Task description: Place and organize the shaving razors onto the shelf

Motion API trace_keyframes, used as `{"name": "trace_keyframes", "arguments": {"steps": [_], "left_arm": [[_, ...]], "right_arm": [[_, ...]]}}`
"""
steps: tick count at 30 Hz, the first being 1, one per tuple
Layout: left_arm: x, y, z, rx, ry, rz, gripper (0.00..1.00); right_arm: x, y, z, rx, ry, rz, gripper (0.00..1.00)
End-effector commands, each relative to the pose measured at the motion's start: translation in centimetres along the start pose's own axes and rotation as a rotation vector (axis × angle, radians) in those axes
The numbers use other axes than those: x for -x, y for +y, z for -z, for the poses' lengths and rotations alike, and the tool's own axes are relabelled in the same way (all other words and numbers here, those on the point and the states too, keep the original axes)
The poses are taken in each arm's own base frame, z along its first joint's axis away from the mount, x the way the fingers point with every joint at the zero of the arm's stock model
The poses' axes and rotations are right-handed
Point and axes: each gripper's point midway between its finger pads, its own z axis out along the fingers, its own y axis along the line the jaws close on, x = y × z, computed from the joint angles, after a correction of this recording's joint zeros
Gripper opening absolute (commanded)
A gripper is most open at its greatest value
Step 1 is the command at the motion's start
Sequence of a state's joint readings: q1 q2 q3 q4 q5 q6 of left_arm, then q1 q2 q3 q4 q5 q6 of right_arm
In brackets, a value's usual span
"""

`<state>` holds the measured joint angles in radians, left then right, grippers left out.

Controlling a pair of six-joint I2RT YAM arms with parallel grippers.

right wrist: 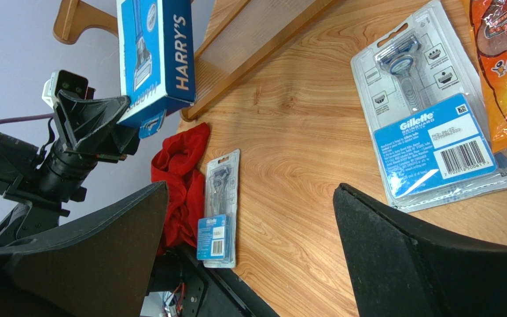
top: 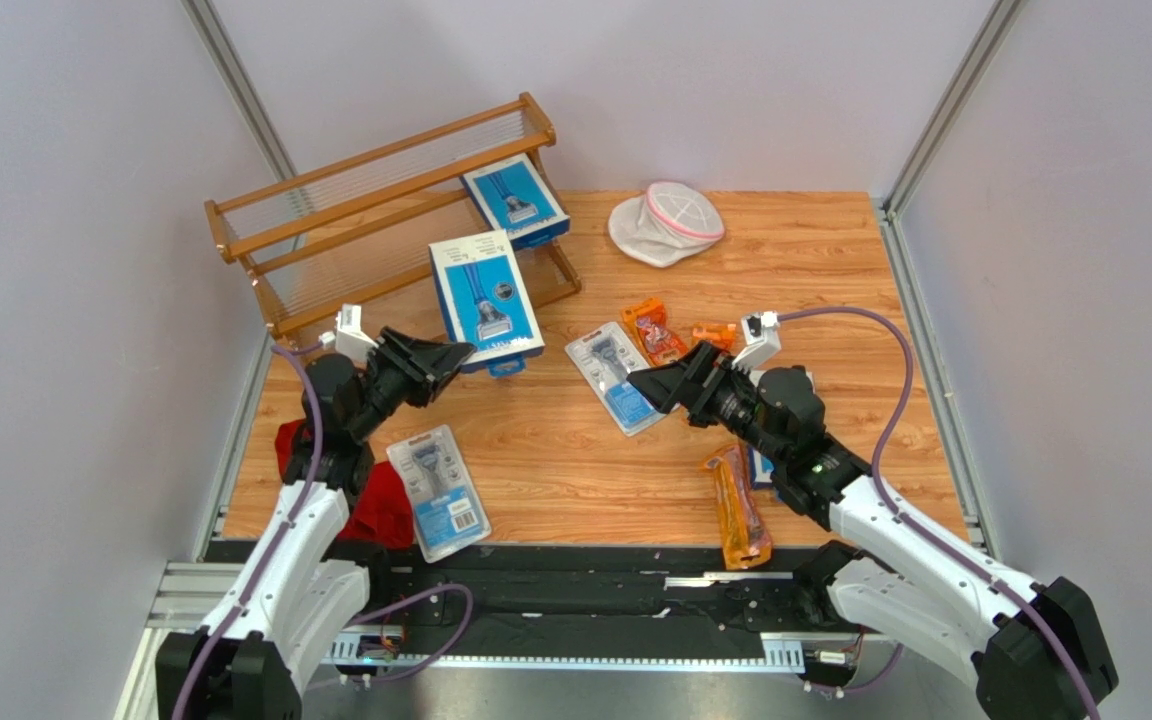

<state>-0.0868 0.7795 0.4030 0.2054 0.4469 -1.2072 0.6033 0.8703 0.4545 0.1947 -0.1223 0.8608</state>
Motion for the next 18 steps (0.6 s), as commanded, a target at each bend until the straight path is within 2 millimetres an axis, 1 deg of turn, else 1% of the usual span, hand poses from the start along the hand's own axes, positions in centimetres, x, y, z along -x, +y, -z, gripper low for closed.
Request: {"name": "trace_keyframes", "arguments": {"steps": [1,4,6,7,12,13,18], "left_arm": [[1.9,-3.5,0.0,-0.148,-0.025,-0.027,0.00],[2.7,-3.1,-0.3,-0.135,-0.038,-0.031,0.00],[2.7,-2.7,-0.7,-0.126,-0.026,-0.026,0.00],[3.6,-2.4,-0.7,-0.118,-0.049,-0.026,0.00],[4.8,-1.5,-1.6,-0.096,-0.063,-0.016,0.00],[5.2,-1.7,-1.7,-0.104,-0.070,-0.020,0.00],[6.2,-1.4,-2.3,-0.094,-0.089,-0.014,0.00]], "right_arm": [[0.6,0.4,-0.2,0.014,-0.019,0.029,1.00],[0.6,0.4,-0.2,0.013,-0.018,0.030,1.00],[0.5,0.3,-0.2,0.010,-0.017,0.031,1.00],[0.6,0.4,-0.2,0.014,-0.017,0.032,1.00],[0.4,0.3,-0.2,0.012,-0.012,0.034,1.00],[0.4,0.3,-0.2,0.013,-0.011,0.034,1.00],[0.4,0.4,-0.3,0.016,-0.005,0.036,1.00]]}}
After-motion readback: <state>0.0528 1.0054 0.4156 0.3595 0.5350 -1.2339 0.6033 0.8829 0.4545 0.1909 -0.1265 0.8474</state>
